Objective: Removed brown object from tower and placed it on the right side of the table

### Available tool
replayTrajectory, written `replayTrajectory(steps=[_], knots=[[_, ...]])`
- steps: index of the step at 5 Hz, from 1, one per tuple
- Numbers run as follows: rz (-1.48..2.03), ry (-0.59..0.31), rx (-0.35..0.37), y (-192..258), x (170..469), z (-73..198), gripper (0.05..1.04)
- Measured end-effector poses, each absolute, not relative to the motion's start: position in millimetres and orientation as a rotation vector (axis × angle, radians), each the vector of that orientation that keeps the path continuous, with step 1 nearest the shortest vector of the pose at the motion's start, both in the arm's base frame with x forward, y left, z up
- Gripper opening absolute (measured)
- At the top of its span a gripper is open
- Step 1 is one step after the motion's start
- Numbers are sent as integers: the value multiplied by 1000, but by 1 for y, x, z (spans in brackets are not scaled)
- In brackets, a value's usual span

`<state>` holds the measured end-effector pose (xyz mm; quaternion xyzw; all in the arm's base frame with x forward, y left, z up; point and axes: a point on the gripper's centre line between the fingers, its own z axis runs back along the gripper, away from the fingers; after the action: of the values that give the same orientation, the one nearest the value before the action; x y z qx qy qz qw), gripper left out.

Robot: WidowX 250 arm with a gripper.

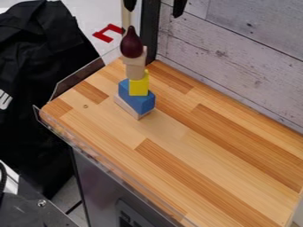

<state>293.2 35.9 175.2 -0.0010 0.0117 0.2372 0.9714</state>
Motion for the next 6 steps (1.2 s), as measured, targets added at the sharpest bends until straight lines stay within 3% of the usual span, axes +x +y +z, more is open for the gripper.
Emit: replayTrajectory(steps=[4, 6], knots=[[486, 50, 24, 45, 295, 171, 999], [591, 100, 5, 76, 278, 156, 999]])
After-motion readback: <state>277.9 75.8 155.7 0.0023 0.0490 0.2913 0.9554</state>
